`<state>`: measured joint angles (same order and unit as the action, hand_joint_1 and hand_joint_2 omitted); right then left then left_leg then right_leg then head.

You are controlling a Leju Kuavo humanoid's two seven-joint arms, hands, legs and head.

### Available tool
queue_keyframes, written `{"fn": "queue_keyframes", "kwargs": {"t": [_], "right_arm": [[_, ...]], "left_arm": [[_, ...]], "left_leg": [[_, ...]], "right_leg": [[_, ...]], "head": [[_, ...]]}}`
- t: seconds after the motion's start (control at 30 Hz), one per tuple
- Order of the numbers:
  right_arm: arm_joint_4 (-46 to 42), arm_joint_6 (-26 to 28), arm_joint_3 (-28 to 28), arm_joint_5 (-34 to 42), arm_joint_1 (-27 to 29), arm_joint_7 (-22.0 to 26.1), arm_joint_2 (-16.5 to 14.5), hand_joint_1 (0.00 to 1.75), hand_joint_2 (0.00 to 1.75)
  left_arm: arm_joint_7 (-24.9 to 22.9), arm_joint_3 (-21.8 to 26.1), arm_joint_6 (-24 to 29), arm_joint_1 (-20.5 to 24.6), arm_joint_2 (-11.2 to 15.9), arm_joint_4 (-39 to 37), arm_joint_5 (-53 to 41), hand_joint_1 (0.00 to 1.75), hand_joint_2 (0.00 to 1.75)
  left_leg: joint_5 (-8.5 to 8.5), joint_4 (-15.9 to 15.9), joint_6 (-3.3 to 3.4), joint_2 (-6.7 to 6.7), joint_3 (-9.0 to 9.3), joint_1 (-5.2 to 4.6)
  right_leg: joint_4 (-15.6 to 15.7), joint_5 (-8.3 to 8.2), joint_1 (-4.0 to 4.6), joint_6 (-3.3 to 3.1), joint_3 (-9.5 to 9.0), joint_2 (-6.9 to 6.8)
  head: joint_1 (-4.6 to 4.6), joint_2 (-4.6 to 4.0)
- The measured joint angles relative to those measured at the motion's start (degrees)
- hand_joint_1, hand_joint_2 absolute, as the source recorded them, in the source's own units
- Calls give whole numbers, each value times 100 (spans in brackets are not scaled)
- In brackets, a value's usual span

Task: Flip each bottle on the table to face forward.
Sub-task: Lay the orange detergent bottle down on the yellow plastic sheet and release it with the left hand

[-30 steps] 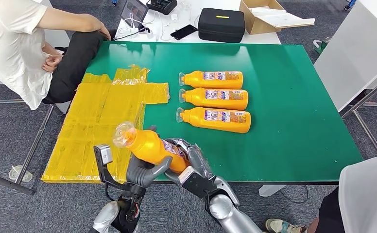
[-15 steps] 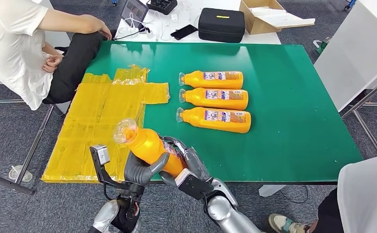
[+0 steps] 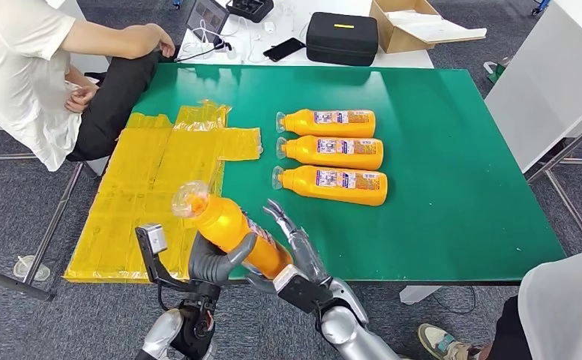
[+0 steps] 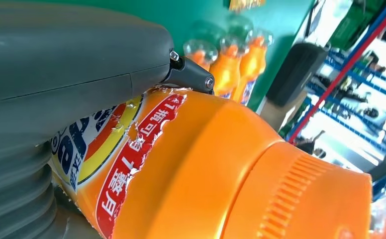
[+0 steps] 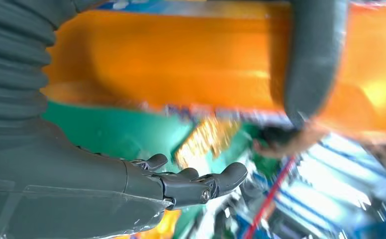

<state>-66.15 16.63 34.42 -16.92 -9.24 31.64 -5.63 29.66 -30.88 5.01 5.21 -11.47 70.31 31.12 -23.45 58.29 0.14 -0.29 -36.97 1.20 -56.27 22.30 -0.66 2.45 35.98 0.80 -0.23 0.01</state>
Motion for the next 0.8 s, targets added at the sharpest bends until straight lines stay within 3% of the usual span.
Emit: {"fn": "queue_keyframes", "kwargs": {"t": [0.13, 0.27, 0.4, 0.57, 0.8], "right_arm": [[-328, 1138, -200, -137, 230, 369, -73, 0, 0], [-930, 2204, -682, -897, 569, 765, -188, 0, 0], [-1982, 2314, -1501, -1639, 946, 836, -508, 0, 0], [-2791, 2341, -2098, -1626, 1108, 840, -746, 0, 0], [-3012, 2341, -2205, -1523, 1158, 840, -870, 0, 0]], "left_arm": [[5, 39, 322, -47, 12, 149, -142, 175, 175], [97, 126, 867, -122, 57, 358, -695, 175, 175], [63, 281, 1129, -130, 97, 555, -1006, 175, 175], [-55, 485, 1462, -71, 110, 738, -1291, 175, 175], [-119, 473, 3264, 389, 304, 225, -4276, 175, 175]], "left_leg": [[0, 0, 0, 0, -1, 0], [0, 0, 0, -1, -1, 0], [0, 0, 0, -4, -2, 0], [0, 0, 0, -3, 0, 0], [8, 0, 1, -2, 1, 1]], "right_leg": [[0, 0, 0, 0, 1, 0], [0, 0, 0, 0, 2, -1], [0, 0, 0, 0, 1, -4], [0, -1, 0, 0, 1, -3], [0, -2, 1, 0, -1, -4]], "head": [[-1, -1], [0, -1], [-2, -1], [1, -1], [-1, -1]]}}
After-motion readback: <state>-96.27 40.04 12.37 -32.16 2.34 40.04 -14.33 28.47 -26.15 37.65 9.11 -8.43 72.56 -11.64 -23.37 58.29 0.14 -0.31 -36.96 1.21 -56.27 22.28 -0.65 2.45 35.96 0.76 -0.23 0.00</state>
